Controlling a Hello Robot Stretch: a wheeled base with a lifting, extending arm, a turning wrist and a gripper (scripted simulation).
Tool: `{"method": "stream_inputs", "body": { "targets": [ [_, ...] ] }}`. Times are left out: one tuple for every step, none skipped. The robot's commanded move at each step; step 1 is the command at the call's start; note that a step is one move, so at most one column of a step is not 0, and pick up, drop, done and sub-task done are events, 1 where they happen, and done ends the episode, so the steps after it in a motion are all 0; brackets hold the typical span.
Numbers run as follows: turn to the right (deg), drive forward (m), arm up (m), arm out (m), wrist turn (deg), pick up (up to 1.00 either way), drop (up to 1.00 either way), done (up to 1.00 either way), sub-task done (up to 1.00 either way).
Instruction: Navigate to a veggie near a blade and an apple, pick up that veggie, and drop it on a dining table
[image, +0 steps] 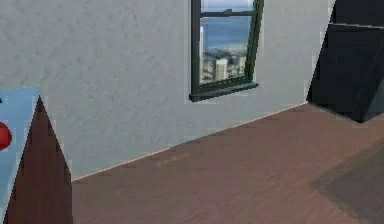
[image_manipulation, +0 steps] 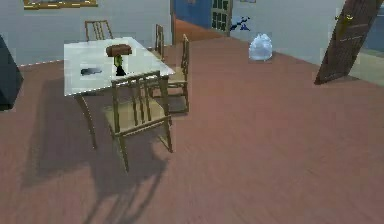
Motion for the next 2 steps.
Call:
{"method": "stream_inputs", "body": {
  "targets": [
    [27.0,0.0,0.0,0.0,0.0,0.0,0.0,0.0,0.0],
    [0.0,0.5,0.0,0.0,0.0,0.0,0.0,0.0,0.0]
  ]
}}
